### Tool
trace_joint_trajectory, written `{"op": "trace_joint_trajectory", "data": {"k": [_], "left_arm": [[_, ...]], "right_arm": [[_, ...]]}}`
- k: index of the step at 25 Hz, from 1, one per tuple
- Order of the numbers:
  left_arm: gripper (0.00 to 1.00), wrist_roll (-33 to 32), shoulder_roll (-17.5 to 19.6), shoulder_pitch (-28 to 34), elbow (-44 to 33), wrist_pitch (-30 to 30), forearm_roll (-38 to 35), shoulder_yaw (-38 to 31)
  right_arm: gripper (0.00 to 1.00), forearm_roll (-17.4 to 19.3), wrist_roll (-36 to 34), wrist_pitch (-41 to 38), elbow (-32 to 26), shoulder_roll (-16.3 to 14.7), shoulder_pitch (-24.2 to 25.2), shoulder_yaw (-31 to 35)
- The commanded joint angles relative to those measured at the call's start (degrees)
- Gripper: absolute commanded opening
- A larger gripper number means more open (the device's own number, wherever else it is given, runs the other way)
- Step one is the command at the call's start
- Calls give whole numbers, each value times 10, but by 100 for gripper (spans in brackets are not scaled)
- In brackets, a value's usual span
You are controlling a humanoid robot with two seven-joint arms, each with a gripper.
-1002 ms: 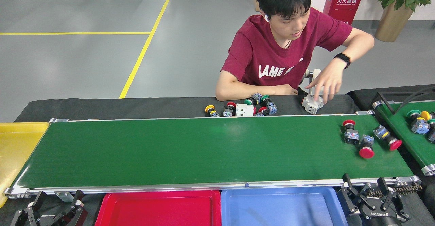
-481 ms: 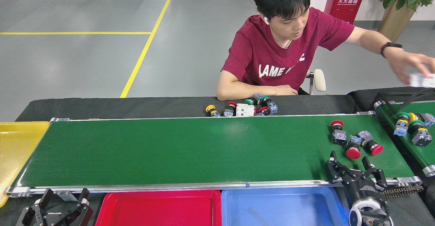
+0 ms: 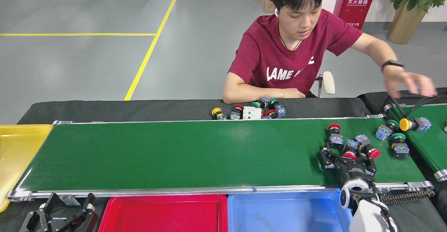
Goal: Pick switch part from conveyor to tray
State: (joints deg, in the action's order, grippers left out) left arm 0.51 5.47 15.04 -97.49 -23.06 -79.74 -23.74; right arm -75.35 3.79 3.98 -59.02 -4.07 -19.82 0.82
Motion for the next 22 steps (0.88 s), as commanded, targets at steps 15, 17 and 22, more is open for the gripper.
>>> {"op": "trace_joint_trajectory", "data": {"k": [15, 17, 22], "left_arm": [[100, 2, 7, 3, -8, -1, -1, -3], [100, 2, 7, 3, -8, -1, -1, -3], [100, 2, 8, 3, -8, -1, -1, -4]], "right_arm": [[1, 18, -28, -52, -60, -24, 7, -40], [1, 32, -26, -53, -88, -36, 15, -40], [1, 63, 5, -94, -216, -67, 67, -41]]}}
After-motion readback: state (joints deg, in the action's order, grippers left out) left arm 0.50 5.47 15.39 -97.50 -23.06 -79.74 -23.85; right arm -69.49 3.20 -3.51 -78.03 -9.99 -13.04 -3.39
